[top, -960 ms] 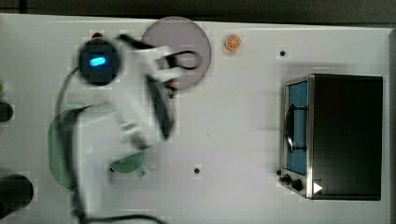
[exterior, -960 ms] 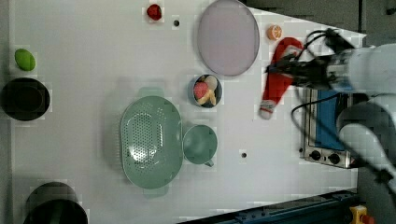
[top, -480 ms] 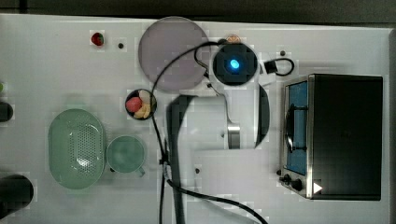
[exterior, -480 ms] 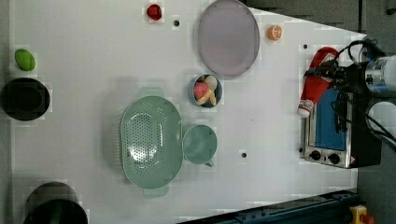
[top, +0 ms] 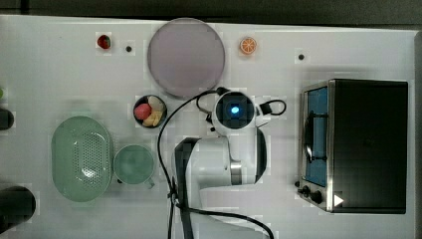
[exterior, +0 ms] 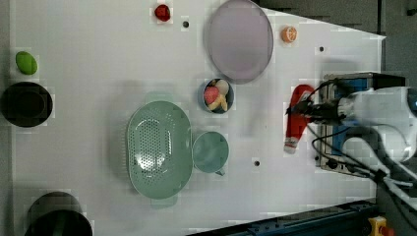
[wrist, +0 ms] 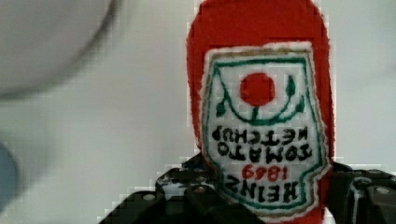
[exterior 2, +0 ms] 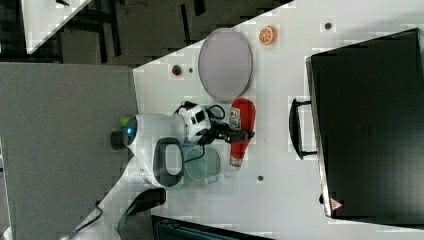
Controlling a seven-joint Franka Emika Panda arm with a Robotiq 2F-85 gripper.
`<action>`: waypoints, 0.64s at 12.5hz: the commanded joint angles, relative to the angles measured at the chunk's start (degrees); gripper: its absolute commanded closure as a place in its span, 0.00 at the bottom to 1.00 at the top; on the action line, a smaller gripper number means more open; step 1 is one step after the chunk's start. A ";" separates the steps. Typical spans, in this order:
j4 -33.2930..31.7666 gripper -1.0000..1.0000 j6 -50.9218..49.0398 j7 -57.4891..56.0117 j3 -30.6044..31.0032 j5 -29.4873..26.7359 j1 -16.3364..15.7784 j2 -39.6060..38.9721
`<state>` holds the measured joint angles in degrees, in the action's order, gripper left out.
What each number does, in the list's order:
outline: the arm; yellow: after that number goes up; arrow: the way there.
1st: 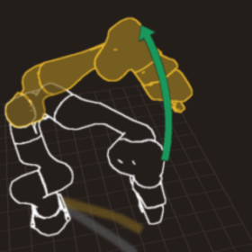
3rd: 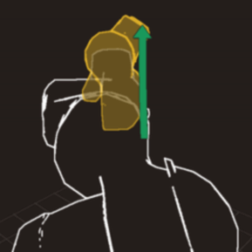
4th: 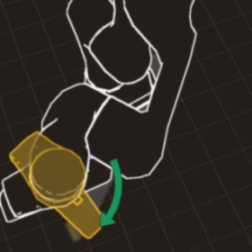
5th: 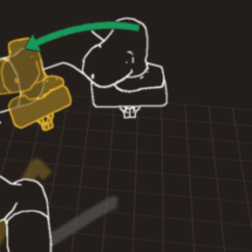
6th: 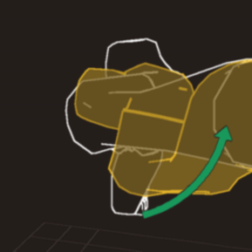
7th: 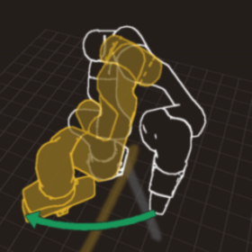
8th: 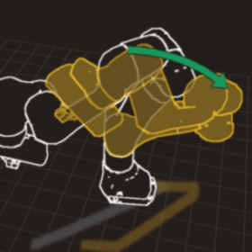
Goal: Pick ketchup from strainer and place it on the table
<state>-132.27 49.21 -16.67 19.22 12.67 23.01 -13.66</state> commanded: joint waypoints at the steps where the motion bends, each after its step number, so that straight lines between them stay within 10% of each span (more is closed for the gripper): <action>1: -0.26 0.40 1.50 -2.88 1.15 0.05 -0.15 0.32; 8: -0.23 0.00 5.10 -2.85 1.21 0.05 0.19 -2.76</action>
<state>-134.40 53.80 -17.64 20.00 12.71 22.58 -18.63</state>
